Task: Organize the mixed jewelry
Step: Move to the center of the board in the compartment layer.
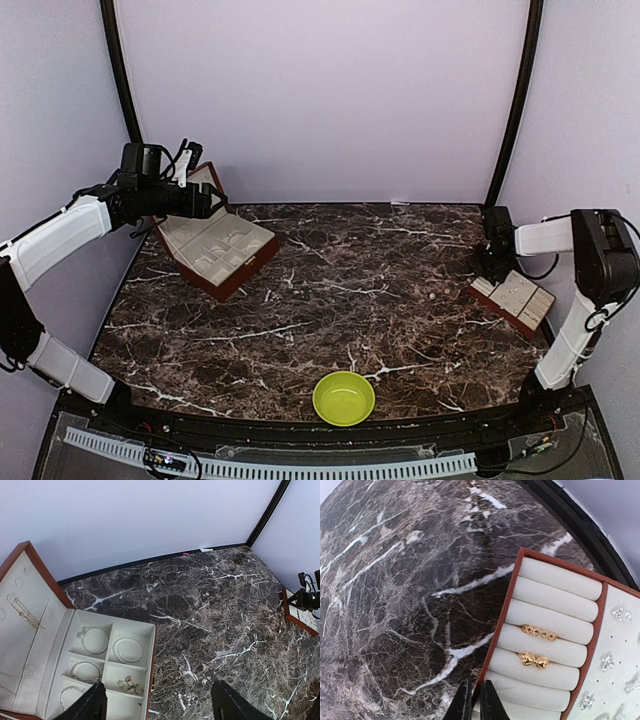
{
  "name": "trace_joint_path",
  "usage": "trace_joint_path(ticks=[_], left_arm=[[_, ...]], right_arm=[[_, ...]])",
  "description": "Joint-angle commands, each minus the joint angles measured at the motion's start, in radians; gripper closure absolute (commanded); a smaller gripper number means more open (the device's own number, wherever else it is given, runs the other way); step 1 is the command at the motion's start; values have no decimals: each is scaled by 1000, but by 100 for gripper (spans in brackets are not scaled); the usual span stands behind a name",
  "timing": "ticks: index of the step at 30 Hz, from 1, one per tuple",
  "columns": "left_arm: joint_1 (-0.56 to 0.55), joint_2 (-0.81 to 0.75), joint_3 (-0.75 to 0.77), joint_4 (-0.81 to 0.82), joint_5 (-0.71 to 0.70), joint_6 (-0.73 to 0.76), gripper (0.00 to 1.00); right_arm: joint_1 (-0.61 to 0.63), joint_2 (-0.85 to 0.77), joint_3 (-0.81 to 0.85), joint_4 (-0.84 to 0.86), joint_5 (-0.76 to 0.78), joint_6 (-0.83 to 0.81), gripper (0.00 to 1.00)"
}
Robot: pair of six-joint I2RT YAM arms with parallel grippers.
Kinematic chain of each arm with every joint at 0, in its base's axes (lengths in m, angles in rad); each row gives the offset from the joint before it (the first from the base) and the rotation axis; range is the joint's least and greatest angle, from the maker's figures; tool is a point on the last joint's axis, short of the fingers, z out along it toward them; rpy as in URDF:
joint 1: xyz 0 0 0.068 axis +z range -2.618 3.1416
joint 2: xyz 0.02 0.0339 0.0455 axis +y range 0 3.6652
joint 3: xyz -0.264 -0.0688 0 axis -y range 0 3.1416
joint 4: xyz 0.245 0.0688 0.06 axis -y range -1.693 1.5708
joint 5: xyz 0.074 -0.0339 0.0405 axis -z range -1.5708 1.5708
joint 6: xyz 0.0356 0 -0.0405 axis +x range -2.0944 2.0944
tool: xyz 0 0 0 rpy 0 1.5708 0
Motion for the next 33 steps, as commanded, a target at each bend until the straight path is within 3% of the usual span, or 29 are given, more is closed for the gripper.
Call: trace_joint_path(ticks=[1,18,33], left_arm=[[-4,-32,-15,21,15,-11,25],[-4,-41,-15,24,19,-13,25],[-4,-44,-15,24,18,-11,25]], right_arm=[[44,40,43,-17,-13,-56,93],[160,130,158,9,-28,-116,100],[253,216,297,-6,-30,-141,100]])
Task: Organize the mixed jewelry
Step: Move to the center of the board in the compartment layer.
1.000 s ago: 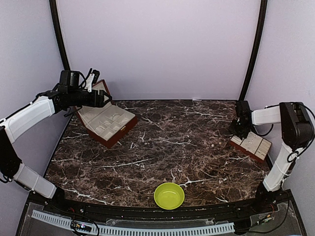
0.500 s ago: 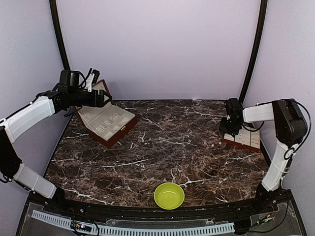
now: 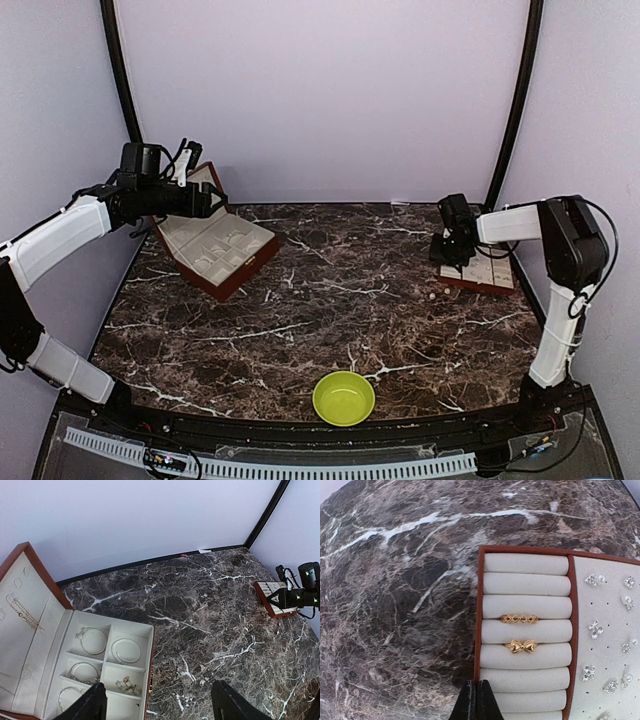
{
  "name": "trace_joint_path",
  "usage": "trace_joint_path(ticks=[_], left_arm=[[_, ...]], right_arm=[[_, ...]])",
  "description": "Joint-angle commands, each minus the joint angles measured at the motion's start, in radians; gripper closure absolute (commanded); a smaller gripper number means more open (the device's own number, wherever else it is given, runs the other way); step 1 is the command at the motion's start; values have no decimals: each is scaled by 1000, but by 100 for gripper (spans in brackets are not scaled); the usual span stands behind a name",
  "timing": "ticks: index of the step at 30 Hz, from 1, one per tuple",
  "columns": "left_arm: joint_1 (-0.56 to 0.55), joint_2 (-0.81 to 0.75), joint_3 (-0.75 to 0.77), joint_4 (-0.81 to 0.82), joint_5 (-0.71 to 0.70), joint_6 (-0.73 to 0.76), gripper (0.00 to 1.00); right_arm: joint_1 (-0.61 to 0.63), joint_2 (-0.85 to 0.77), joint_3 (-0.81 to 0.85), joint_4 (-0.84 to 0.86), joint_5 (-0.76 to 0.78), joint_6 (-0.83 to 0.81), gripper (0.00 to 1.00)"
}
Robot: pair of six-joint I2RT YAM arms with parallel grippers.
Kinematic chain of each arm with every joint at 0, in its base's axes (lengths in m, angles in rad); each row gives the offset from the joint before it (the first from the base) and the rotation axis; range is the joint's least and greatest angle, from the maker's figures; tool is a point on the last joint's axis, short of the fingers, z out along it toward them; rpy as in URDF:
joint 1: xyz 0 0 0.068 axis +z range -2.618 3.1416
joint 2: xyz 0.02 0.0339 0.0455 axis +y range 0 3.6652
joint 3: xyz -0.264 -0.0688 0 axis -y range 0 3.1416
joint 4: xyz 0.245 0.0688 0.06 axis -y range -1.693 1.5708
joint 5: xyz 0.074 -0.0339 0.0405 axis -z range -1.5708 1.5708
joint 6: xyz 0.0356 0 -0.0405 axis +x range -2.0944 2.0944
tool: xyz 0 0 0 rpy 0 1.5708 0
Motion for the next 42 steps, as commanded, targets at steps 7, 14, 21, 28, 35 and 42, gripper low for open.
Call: trace_joint_path(ticks=[7,14,21,28,35,42], left_arm=[[-4,-42,-14,20,9,-3,25],[-4,-42,-14,20,11,-6,25],[-4,-48,-14,20,11,-6,25],[-4,-51,-14,20,12,-7,25],[-4,-48,-14,20,11,-8,25],[-4,-48,-17,23,6,-9,25]], right_arm=[[115,54,114,-1,-28,27,100],[193,75,159,-4,-48,66,100],[281,110,207,-22,-28,96,100],[355,159,253,-33,-19,114,100],[416,200,297,-33,-31,136,100],[446,223,317,-43,-24,142,100]])
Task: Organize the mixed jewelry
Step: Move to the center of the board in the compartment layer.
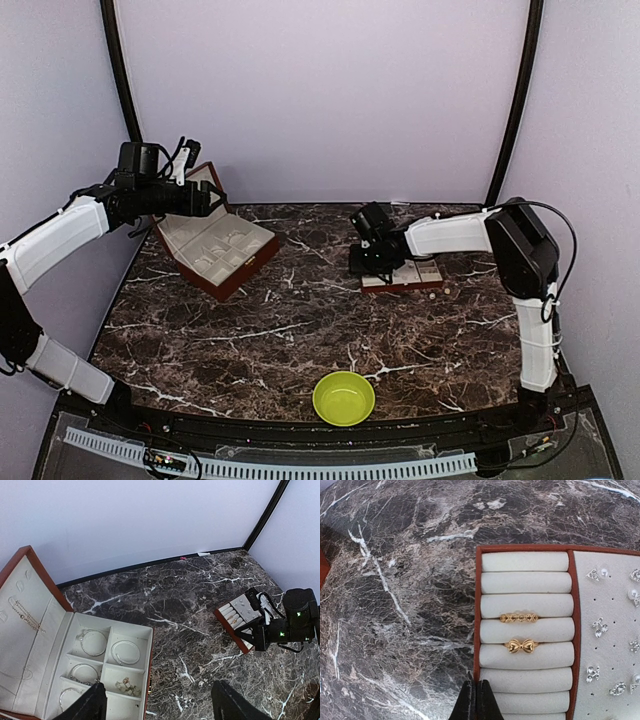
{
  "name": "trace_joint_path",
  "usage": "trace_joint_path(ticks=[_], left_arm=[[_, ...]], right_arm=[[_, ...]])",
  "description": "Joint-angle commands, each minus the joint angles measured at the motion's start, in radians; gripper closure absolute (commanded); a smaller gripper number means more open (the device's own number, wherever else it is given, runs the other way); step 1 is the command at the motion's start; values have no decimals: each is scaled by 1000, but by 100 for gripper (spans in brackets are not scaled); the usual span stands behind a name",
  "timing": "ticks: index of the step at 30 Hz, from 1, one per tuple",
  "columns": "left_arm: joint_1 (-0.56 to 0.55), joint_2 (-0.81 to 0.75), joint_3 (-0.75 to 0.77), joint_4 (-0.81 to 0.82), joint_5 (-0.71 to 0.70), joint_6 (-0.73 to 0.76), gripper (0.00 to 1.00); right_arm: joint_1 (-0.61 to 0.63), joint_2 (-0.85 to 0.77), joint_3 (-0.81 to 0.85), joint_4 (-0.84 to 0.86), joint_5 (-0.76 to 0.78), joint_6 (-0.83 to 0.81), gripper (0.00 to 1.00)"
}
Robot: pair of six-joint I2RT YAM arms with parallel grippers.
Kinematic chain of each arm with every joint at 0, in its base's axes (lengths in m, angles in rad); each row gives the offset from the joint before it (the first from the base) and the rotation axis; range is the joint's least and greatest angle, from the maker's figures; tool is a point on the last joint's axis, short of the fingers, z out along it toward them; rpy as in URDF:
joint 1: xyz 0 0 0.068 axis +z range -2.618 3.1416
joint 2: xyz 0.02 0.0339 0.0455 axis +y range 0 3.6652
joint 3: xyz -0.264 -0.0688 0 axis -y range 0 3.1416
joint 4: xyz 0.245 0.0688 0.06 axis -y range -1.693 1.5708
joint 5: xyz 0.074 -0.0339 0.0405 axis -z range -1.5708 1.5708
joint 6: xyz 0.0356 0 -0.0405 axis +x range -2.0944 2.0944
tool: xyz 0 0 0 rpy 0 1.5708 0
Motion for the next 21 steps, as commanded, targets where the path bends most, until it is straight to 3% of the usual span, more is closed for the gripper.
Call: trace_joint_path(ticks=[1,3,9,13,21], left_arm=[[-4,-34,-17,22,6,-6,25],[-4,-33,-17,22,4,-6,25],[-4,-29,-18,21,-7,-1,25],[-4,-26,-20,21,-14,1,25],[-4,-34,-51,55,-57,8,23]], right_arm=[[19,24,31,8,0,16,100],[20,23,32,8,3,14,99],[21,10,39,14,13,-7,73],[21,-19,33,12,28,-27,64],[21,-212,-87,66,48,-86,42]])
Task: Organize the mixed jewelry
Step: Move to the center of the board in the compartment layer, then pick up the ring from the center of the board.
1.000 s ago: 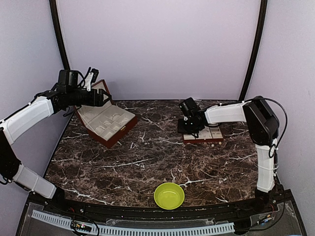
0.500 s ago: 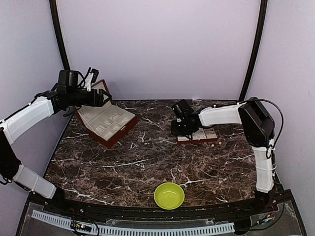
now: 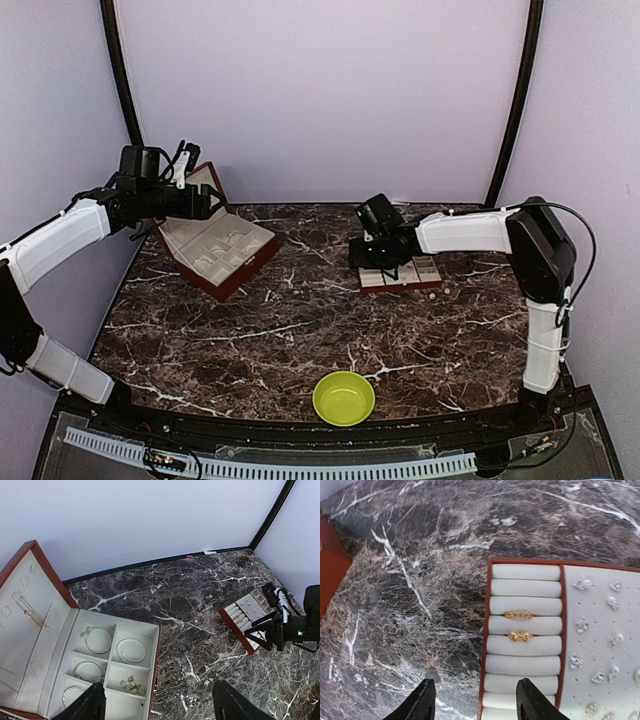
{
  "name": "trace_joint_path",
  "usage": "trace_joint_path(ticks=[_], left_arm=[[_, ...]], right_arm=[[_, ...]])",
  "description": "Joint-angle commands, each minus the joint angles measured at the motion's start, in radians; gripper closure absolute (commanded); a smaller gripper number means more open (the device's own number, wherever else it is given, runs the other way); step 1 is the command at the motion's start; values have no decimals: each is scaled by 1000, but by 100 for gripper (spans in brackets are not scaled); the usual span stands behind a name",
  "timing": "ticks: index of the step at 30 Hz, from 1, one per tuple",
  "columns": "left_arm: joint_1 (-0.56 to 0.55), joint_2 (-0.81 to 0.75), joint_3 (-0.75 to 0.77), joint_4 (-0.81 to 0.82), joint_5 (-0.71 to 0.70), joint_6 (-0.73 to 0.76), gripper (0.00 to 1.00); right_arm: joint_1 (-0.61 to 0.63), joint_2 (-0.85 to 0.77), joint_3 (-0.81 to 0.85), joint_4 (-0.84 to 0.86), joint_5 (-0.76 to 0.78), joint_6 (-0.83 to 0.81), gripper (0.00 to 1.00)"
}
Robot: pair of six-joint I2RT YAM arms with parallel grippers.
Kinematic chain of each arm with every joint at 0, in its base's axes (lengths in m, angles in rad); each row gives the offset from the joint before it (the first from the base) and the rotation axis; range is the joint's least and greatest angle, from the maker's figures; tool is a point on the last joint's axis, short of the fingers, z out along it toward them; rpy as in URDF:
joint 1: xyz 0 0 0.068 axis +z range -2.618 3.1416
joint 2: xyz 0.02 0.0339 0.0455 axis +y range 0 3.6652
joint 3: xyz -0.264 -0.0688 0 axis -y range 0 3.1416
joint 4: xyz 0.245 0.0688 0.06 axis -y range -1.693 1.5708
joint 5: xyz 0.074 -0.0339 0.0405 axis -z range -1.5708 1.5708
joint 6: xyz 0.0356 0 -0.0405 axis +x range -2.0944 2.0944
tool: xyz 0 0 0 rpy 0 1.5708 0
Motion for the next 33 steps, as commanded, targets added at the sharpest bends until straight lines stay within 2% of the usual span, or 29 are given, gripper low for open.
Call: trace_joint_path(ticks=[1,10,19,25,29,33], left_arm=[[-4,-31,-35,48,-31,6,23],[-19,-26,-91,124,-29,6,24],[-142,37,-20,140,-97,40,24],[-204,91,110,101,-57,26,24],[-207,80,79,154,-38,25,24],[-207,79,42,132,-75,56,24]], right_arm=[[4,-177,-82,60,37,-40,41],[-27,-418,-326,16,84,-68,42],[-208,-658,-602,38,-28,-45,46],[-317,-723,-690,17,-76,-35,52],[-326,-715,-712,7,-75,-21,56],[-325,-660,-705,-5,-81,-15,64]])
